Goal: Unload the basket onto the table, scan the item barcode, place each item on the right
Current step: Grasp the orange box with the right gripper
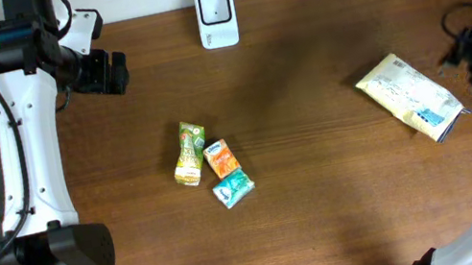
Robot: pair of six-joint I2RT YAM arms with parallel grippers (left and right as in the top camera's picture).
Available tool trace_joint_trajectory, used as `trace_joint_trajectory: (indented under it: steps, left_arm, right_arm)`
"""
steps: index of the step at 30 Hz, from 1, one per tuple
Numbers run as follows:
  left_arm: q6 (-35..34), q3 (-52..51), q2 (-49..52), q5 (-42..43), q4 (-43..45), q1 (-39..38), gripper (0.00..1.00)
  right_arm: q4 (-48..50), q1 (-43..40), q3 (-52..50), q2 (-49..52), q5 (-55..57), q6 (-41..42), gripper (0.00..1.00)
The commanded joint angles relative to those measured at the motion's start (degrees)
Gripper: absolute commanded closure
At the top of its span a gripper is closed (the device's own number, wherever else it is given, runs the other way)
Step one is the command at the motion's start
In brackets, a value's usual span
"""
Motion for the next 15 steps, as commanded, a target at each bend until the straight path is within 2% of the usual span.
trace_joint_trajectory:
  steps: [1,3,5,6,8,9,11,15]
  left_arm:
    - [1.1,0.6,-0.4,0.6,0.1,0.4,0.01]
    - [1.1,0.6,-0.4,0.6,0.1,0.4,0.01]
    - [1.1,0.6,-0.4,0.6,0.1,0.4,0.01]
    - [1.1,0.6,-0.4,0.6,0.1,0.4,0.01]
    - [1.1,0.6,-0.4,0.6,0.1,0.4,0.01]
    - [1.1,0.6,-0.4,0.6,0.1,0.4,0.01]
    - [1.1,0.6,-0.4,0.6,0.1,0.4,0.01]
    - [1.1,0.6,-0.4,0.6,0.1,0.4,0.01]
  right_arm:
    - [-0.9,10.2,2.9,-0.4,-4.3,-5.6,0.33]
    - [-0.7,18.4,2.8,0.8,-4.3,-5.6,0.33]
    - [0.6,30.0,2.8,4.3,-4.3,-5.5,0.33]
    - [2.9,36.2,2.8,7.2,-4.4,-3.9,0.33]
    - [7.5,43.4,2.8,12.4,-7.7,-3.0,0.34]
    - [9.6,47.0,2.8,15.3,-9.2,-3.0,0.40]
    - [13.2,52.4,2.8,20.2,-9.7,-3.0,0.50]
    - [18.3,57.8,2.8,25.6,-9.7,-2.4,0.56]
